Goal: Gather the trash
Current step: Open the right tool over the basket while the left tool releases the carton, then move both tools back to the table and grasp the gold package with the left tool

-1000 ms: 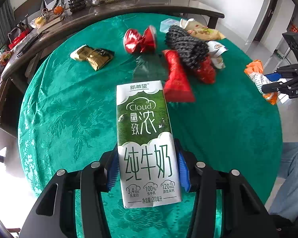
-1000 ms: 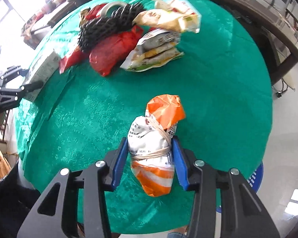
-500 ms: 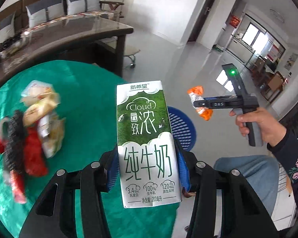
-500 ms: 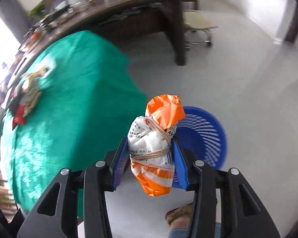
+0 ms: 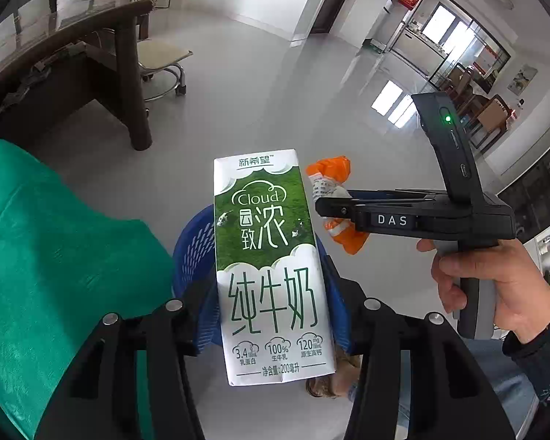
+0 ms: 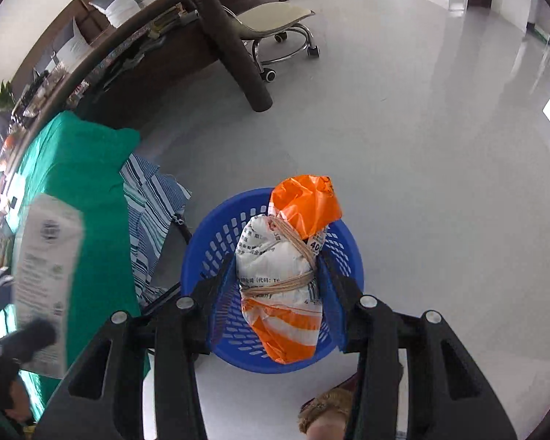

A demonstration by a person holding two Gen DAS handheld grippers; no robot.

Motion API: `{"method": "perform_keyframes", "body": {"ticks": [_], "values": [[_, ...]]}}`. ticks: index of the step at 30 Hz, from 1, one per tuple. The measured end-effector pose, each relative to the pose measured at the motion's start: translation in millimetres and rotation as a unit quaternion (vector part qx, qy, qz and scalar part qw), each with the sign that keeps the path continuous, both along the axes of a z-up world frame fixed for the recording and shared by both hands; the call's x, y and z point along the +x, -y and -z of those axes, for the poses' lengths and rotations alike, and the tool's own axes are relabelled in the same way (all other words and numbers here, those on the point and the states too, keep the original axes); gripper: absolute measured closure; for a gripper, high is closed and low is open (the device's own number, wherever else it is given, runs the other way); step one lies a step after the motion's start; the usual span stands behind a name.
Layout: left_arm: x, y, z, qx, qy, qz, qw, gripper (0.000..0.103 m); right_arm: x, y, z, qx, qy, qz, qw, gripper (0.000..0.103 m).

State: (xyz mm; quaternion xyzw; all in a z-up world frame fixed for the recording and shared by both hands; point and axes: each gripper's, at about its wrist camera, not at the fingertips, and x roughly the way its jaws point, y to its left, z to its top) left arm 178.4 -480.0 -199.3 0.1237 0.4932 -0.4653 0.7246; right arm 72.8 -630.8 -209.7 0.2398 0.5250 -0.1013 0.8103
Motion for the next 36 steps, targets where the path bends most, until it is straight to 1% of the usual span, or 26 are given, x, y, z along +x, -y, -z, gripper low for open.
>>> {"method": "perform_keyframes", "body": {"ticks": [1, 2, 3, 4, 6, 7, 9, 10, 12, 13, 14, 15, 16, 18, 20, 23, 25, 28, 31, 33, 36], "values": [[1.1, 3.1, 3.4, -0.002, 0.002, -0.002, 1.0, 0.027, 0.6, 2.5, 3.0, 0.008, 0.002, -0.001, 1.0, 0.058], [2.6, 6.4, 5.3, -0.003, 0.006, -0.009, 0.9999, 0.018, -0.2, 5.8, 6.0, 0.018, 0.005, 0.002, 1.0, 0.054], [3.6, 6.2, 3.3, -0.01, 0.017, -0.019, 0.9996, 0.01, -1.3, 9.2, 7.4, 0.024, 0.01, 0.008, 1.0, 0.043], [2.5, 1.5, -2.6, -0.02, 0.028, -0.027, 0.9991, 0.008, -2.2, 11.5, 7.8, 0.029, 0.013, 0.013, 0.999, 0.04], [-1.4, -9.9, -16.7, -0.038, 0.046, -0.038, 0.9975, 0.005, -7.2, 14.6, -0.5, 0.026, 0.026, 0.017, 0.999, 0.04], [-5.3, -18.9, -25.3, -0.044, 0.059, -0.047, 0.9962, 0.005, -9.3, 14.8, -5.6, 0.019, 0.034, 0.017, 0.999, 0.039], [-15.8, -38.3, -44.8, -0.057, 0.089, -0.062, 0.9925, 0.005, -15.6, 11.9, -20.7, -0.004, 0.052, 0.021, 0.998, 0.031], [-21.6, -48.6, -53.9, -0.059, 0.102, -0.069, 0.9906, 0.005, -18.6, 9.3, -28.1, -0.013, 0.062, 0.023, 0.998, 0.029], [-32.0, -70.0, -68.7, -0.056, 0.116, -0.073, 0.9889, 0.005, -26.4, 1.1, -46.0, -0.032, 0.087, 0.027, 0.995, 0.022], [-37.0, -80.3, -73.3, -0.056, 0.114, -0.072, 0.9893, 0.005, -30.7, -5.1, -55.9, -0.047, 0.1, 0.029, 0.993, 0.021], [-44.3, -92.9, -76.1, -0.059, 0.107, -0.074, 0.9898, 0.005, -32.6, -10.3, -62.8, -0.059, 0.11, 0.03, 0.992, 0.02], [-49.5, -106.0, -78.0, -0.062, 0.103, -0.079, 0.9896, 0.005, -36.5, -18.8, -73.3, -0.075, 0.124, 0.03, 0.989, 0.016], [-56.1, -120.3, -78.1, -0.058, 0.106, -0.089, 0.9887, 0.005, -40.3, -28.8, -83.7, -0.092, 0.14, 0.029, 0.985, 0.013], [-69.6, -147.9, -78.1, -0.044, 0.118, -0.105, 0.9864, 0.005, -44.4, -50.6, -99.2, -0.117, 0.17, 0.021, 0.978, 0.013], [-83.1, -181.7, -77.1, -0.029, 0.14, -0.124, 0.9818, 0.005, -45.1, -76.4, -108.5, -0.141, 0.189, 0.005, 0.972, 0.013], [-92.8, -238.9, -74.0, -0.008, 0.156, -0.161, 0.9745, 0.005, -47.0, -123.5, -109.5, -0.166, 0.203, -0.025, 0.965, 0.013], [-92.6, -275.7, -72.8, 0.002, 0.154, -0.191, 0.9695, 0.005, -47.4, -159.3, -104.2, -0.17, 0.204, -0.052, 0.963, 0.013], [-86.7, -334.0, -71.6, 0.017, 0.149, -0.234, 0.9607, 0.005, -45.3, -222.1, -93.4, -0.166, 0.201, -0.112, 0.959, 0.013], [-75.7, -381.7, -73.0, 0.039, 0.162, -0.274, 0.9473, 0.005, -38.5, -281.6, -85.7, -0.158, 0.198, -0.167, 0.953, 0.013], [-67.9, -413.6, -72.8, 0.044, 0.164, -0.299, 0.9389, 0.005, -30.1, -321.5, -79.7, -0.149, 0.187, -0.207, 0.949, 0.013], [-56.5, -455.6, -69.1, 0.049, 0.159, -0.332, 0.9286, 0.005, -16.6, -365.3, -75.2, -0.144, 0.171, -0.244, 0.944, 0.013]]}}
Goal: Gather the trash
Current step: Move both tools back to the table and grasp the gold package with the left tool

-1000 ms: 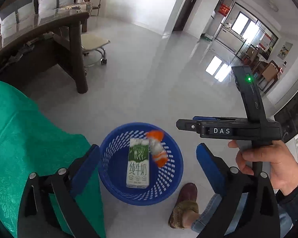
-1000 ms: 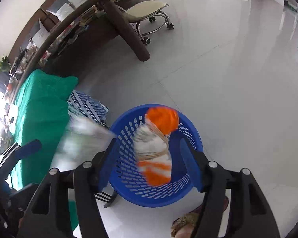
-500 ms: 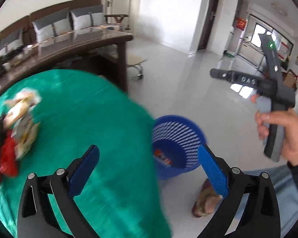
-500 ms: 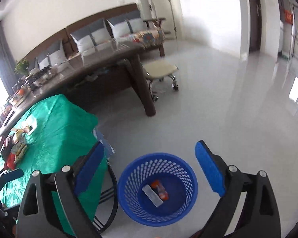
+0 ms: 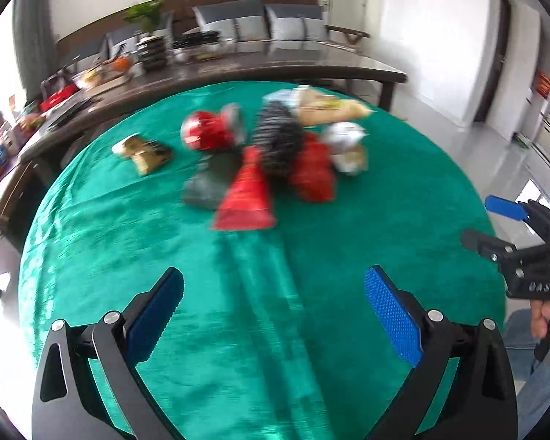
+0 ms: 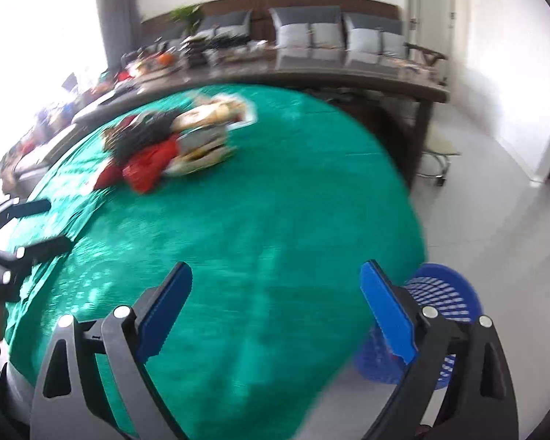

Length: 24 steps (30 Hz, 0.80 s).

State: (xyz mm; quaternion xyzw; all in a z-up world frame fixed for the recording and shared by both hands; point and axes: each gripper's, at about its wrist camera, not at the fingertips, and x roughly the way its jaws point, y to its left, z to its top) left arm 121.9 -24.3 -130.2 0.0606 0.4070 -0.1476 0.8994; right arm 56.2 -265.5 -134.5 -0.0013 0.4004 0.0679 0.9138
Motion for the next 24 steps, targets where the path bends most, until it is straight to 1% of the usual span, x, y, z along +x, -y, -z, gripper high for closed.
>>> {"method": "perform_keyframes", "body": {"ticks": [4, 8, 11, 13, 16, 19, 22, 24], "values": [[8.5, -43.1, 9.0, 0.006, -0.006, -0.033, 0.9994, 0.005, 27.3, -45.2, 3.4, -0.017, -0.018, -0.027, 0.999, 0.013], [19.2, -67.7, 18.3, -0.001, -0.019, -0.051, 0.9985, 0.005, 50.6, -79.2, 12.3, -0.044, -0.025, -0.041, 0.998, 0.013], [30.6, -82.1, 22.4, -0.012, -0.028, -0.064, 0.9975, 0.005, 61.7, -90.5, 26.7, -0.058, -0.042, -0.042, 0.997, 0.013], [43.0, -87.8, 21.4, -0.02, -0.033, -0.072, 0.9967, 0.005, 60.6, -90.8, 30.1, -0.047, -0.044, -0.039, 0.997, 0.013], [69.2, -96.4, 14.3, -0.033, -0.029, -0.088, 0.9952, 0.005, 58.3, -89.1, 32.2, -0.042, -0.048, -0.037, 0.997, 0.012], [111.7, -104.9, 2.7, -0.047, -0.018, -0.117, 0.9918, 0.005, 60.0, -86.7, 34.6, -0.032, -0.054, -0.031, 0.998, 0.009], [157.3, -111.2, -2.4, -0.059, -0.019, -0.16, 0.9852, 0.005, 59.1, -86.6, 34.7, -0.034, -0.055, -0.029, 0.997, 0.008], [190.8, -114.4, 0.4, -0.065, -0.027, -0.191, 0.9791, 0.005, 59.9, -85.4, 35.2, -0.03, -0.057, -0.028, 0.998, 0.007]]}}
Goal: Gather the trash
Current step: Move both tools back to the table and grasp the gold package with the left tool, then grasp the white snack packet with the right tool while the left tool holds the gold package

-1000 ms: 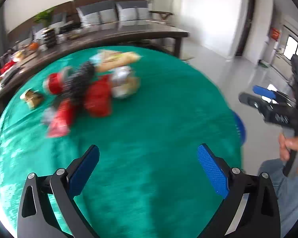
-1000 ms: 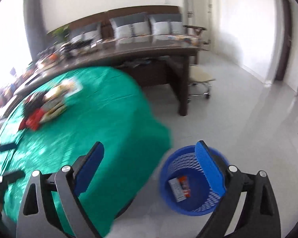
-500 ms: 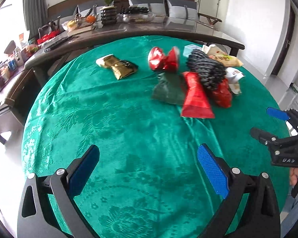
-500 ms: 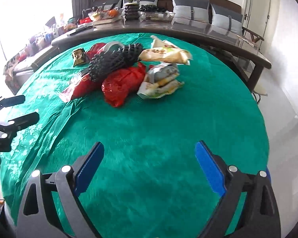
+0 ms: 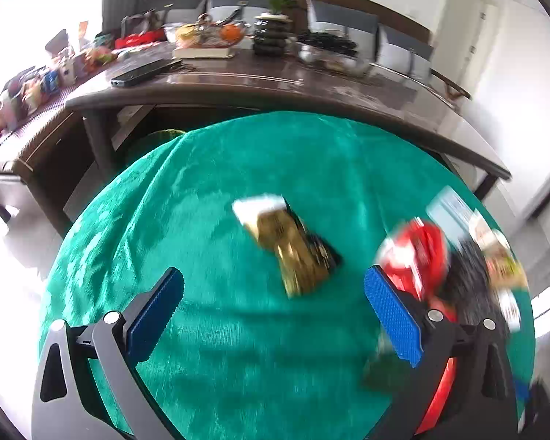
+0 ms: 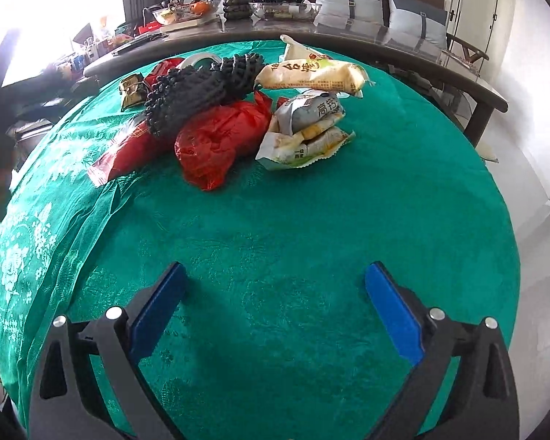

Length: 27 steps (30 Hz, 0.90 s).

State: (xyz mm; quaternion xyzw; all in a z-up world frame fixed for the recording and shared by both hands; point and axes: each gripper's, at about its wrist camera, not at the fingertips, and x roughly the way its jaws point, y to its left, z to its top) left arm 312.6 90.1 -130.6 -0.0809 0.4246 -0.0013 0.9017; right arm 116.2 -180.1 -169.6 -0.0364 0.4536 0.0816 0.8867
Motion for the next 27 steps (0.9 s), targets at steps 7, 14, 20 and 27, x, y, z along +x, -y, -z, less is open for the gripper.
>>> {"method": "perform_keyframes", "body": {"ticks": [7, 14, 20, 27], "values": [[66.3, 7.0, 31.8, 0.013, -0.055, -0.051, 0.9971, 0.007, 0.3, 0.8, 0.1, 0.001, -0.001, 0.001, 1.0, 0.007], [60.8, 15.1, 36.1, 0.054, -0.045, -0.029, 0.9971, 0.043, 0.5, 0.9, 0.1, 0.002, -0.001, 0.001, 1.0, 0.007], [37.3, -1.1, 29.4, 0.044, -0.045, 0.037, 0.9973, 0.07, 0.5, 0.8, 0.2, 0.002, -0.001, 0.001, 1.0, 0.007], [-45.6, -13.7, 17.1, 0.041, -0.065, 0.177, 0.9811, 0.069, 0.6, 0.7, 0.2, 0.002, -0.001, 0.001, 1.0, 0.007]]}}
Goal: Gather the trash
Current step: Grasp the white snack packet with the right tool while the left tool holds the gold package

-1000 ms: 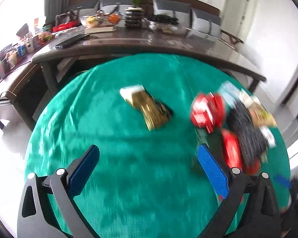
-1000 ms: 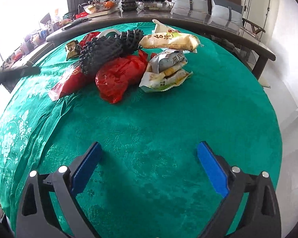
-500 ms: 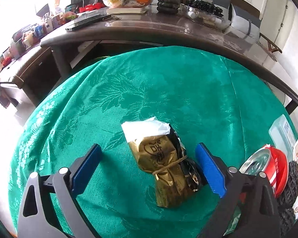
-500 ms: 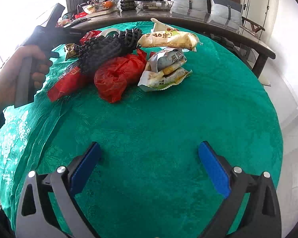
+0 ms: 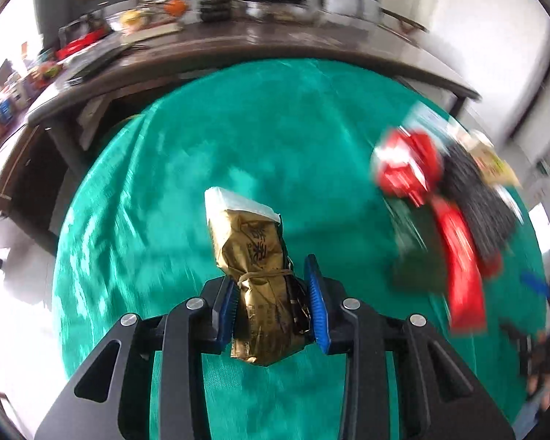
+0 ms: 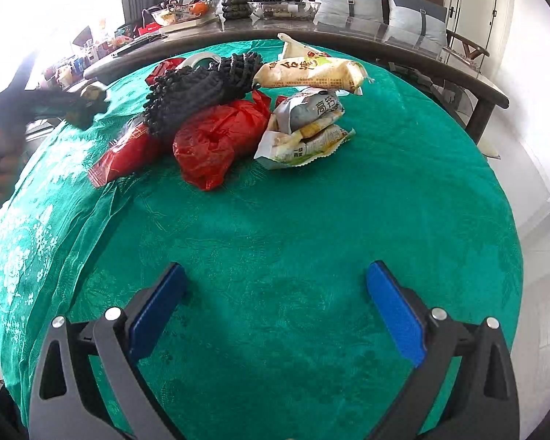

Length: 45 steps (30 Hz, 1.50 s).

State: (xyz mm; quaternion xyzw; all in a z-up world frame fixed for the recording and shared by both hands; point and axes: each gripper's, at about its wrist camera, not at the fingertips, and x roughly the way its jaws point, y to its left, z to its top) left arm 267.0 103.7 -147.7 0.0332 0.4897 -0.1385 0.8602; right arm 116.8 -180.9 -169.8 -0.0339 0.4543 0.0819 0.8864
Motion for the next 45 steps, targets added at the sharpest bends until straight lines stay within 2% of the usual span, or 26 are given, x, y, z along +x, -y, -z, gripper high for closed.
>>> {"method": "perform_keyframes", "body": {"ticks": [3, 5, 6, 9, 10, 12, 15, 19, 23, 26, 28, 31, 33, 35, 37, 39, 41, 45], "values": [[-35.4, 10.9, 4.5, 0.005, -0.008, 0.054, 0.9985, 0.067, 0.0, 0.0, 0.0, 0.0, 0.0, 0.0, 1.0, 0.007], [-49.7, 19.0, 8.9, 0.002, -0.008, 0.07, 0.9975, 0.065, 0.1, 0.1, 0.0, 0.0, 0.0, 0.0, 1.0, 0.007], [-55.0, 22.7, 11.9, -0.001, -0.005, 0.07, 0.9976, 0.06, 0.0, -0.3, -0.1, 0.0, 0.0, 0.0, 1.0, 0.007], [-61.8, 30.6, 20.5, 0.006, 0.017, 0.053, 0.9984, 0.026, 0.1, -0.1, 0.0, 0.0, 0.0, 0.0, 1.0, 0.007], [-63.7, 32.2, 23.6, 0.004, 0.021, 0.046, 0.9987, 0.02, 0.2, -0.1, 0.0, 0.0, 0.0, 0.0, 1.0, 0.007], [-65.5, 35.2, 27.2, 0.005, 0.033, 0.038, 0.9987, 0.016, 0.1, -0.2, -0.1, 0.0, 0.0, 0.0, 1.0, 0.007], [-64.5, 40.0, 30.5, 0.036, 0.044, 0.024, 0.9981, 0.01, 0.0, 0.1, 0.4, 0.001, 0.0, 0.0, 1.0, 0.007], [-63.8, 32.5, 29.6, 0.024, 0.038, -0.009, 0.9989, 0.008, -0.3, 0.7, 0.7, 0.004, 0.0, 0.001, 1.0, 0.007], [-63.0, 31.2, 30.0, 0.029, 0.036, -0.009, 0.9989, 0.005, -1.1, 4.2, -0.8, 0.017, 0.001, 0.004, 1.0, 0.007], [-62.5, 31.3, 30.1, 0.029, 0.036, -0.009, 0.9989, 0.005, 3.2, 15.7, -5.1, 0.049, -0.001, 0.031, 0.998, 0.007], [-62.2, 30.9, 30.5, 0.029, 0.036, -0.009, 0.9989, 0.005, 12.0, 26.0, -12.3, 0.08, 0.009, 0.059, 0.995, 0.007], [-62.0, 31.0, 30.5, 0.028, 0.036, -0.009, 0.9989, 0.005, 32.0, 22.1, -22.3, 0.082, 0.022, 0.064, 0.994, 0.008], [-62.0, 31.3, 30.4, 0.028, 0.036, -0.009, 0.9989, 0.005, 48.1, 12.2, -24.1, 0.072, 0.02, 0.054, 0.996, 0.022], [-62.2, 31.2, 30.5, 0.028, 0.036, -0.009, 0.9989, 0.005, 59.7, 7.5, -22.7, 0.067, 0.018, 0.055, 0.996, 0.03], [-62.0, 31.4, 30.5, 0.028, 0.036, -0.009, 0.9989, 0.005, 70.3, 5.6, -19.0, 0.062, 0.015, 0.058, 0.996, 0.035], [-62.1, 31.3, 30.6, 0.028, 0.036, -0.009, 0.9989, 0.005, 76.4, 8.4, -16.3, 0.062, 0.012, 0.058, 0.996, 0.058], [-62.1, 31.3, 30.6, 0.028, 0.036, -0.009, 0.9989, 0.005, 76.1, 12.0, -16.4, 0.059, 0.009, 0.051, 0.997, 0.069], [-63.2, 31.2, 31.1, 0.028, 0.036, -0.009, 0.999, 0.005, 60.6, 20.9, -20.8, 0.053, -0.003, 0.028, 0.998, 0.079]]}}
